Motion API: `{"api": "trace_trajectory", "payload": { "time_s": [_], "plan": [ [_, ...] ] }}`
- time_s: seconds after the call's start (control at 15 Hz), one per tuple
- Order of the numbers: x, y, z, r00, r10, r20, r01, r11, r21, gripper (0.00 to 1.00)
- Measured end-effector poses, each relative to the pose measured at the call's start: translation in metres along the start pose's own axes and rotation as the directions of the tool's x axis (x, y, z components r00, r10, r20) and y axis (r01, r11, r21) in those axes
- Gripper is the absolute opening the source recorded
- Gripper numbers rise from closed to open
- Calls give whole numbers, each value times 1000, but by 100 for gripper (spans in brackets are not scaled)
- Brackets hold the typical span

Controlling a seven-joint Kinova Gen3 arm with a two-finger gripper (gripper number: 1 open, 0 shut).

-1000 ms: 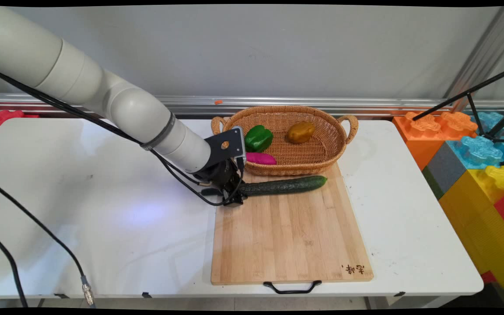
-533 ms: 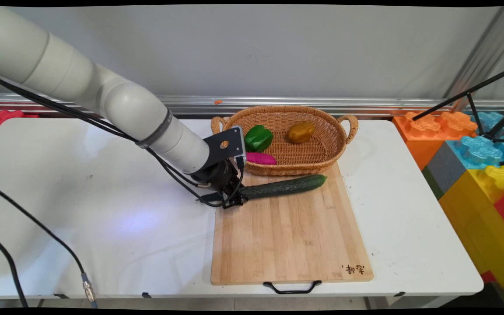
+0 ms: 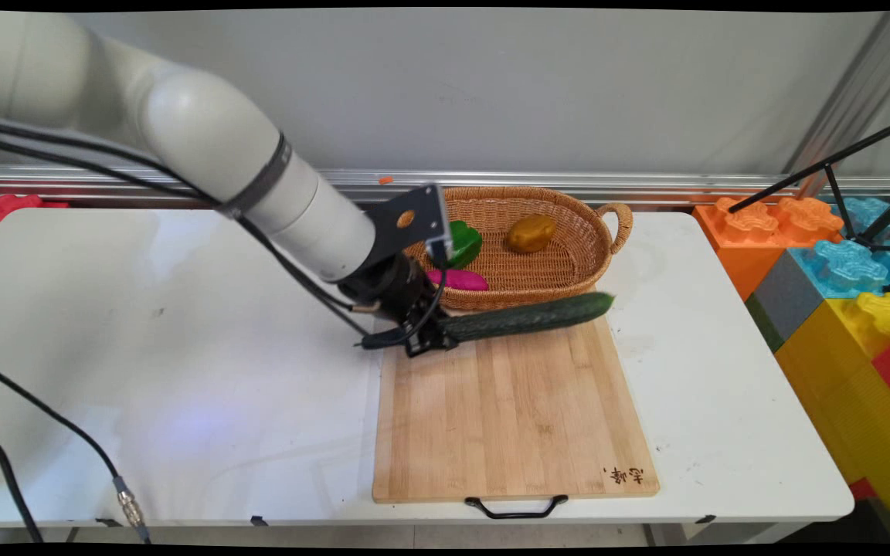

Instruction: Place the picked object in the vegetable basket

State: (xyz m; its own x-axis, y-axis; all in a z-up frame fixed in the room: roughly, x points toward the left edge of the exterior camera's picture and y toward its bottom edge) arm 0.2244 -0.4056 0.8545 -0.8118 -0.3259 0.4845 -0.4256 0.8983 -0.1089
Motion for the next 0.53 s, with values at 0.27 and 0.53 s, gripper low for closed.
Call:
{"api": "trace_trajectory", "payload": {
  "time_s": [0.27,0.53],
  "plan": [
    [35,-8,-17,997,40,-69,-37,999,36,0],
    [55,-29,-16,990,78,-120,-66,992,103,0]
  ]
}}
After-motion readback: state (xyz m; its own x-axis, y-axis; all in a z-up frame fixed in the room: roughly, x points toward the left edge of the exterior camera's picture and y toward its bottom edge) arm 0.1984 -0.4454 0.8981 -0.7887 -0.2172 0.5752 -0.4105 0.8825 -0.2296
